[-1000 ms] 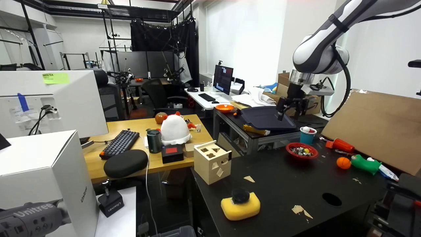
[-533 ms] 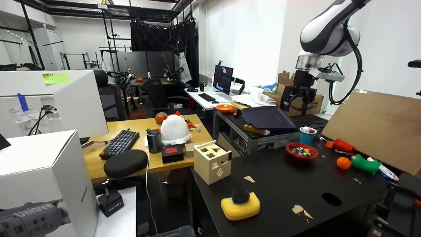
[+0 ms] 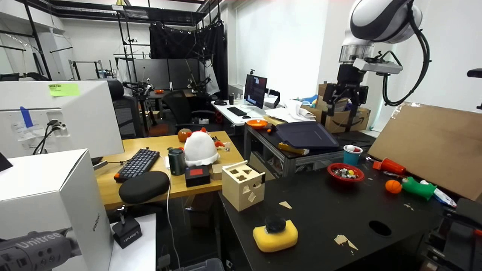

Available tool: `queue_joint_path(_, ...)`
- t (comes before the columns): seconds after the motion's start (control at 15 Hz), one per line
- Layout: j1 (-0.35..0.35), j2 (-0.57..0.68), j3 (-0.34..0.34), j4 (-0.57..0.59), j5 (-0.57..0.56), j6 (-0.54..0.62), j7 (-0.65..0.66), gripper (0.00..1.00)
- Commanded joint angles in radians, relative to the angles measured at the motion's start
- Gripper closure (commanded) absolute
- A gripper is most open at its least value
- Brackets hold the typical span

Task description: Pick up the sweets from the table and put them in the bowl

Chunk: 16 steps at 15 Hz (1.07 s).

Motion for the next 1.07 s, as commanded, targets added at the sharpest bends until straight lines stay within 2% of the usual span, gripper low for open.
queue_joint_path(0.0,0.017,-0.064,-0.009,-0.013,-0.055,-0.070,0.100,0.00)
queue_joint_path(0.4,0.009,-0.090,-0.012,0.006,-0.088,-0.165,0.169,0.00)
queue_joint_path(0.47,0.013,-0.063,-0.010,0.005,-0.069,-0.120,0.139,0.00)
queue_joint_path(1.0,0.011,-0.068,-0.014,0.005,-0.069,-0.134,0.141,0.00)
